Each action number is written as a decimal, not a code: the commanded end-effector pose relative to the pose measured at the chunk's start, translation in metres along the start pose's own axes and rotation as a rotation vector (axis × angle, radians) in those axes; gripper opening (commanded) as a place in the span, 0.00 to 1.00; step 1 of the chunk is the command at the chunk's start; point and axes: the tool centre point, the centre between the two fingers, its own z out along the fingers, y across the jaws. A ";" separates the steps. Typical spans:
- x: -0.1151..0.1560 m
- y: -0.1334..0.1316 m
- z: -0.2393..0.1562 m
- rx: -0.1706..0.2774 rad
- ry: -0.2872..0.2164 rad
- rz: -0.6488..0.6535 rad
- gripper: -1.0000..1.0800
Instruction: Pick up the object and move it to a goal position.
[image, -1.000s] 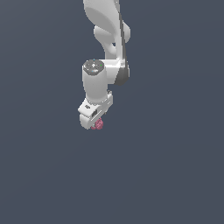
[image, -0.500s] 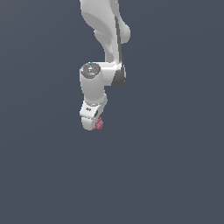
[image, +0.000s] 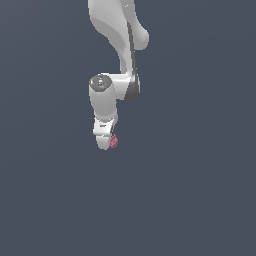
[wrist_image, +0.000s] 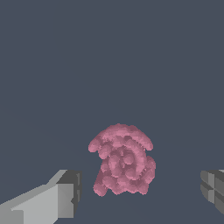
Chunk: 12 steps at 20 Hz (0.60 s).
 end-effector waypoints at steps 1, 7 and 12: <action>-0.002 -0.002 0.003 0.001 0.002 -0.045 0.96; -0.005 -0.005 0.007 0.002 0.005 -0.112 0.96; -0.006 -0.006 0.008 0.002 0.006 -0.134 0.96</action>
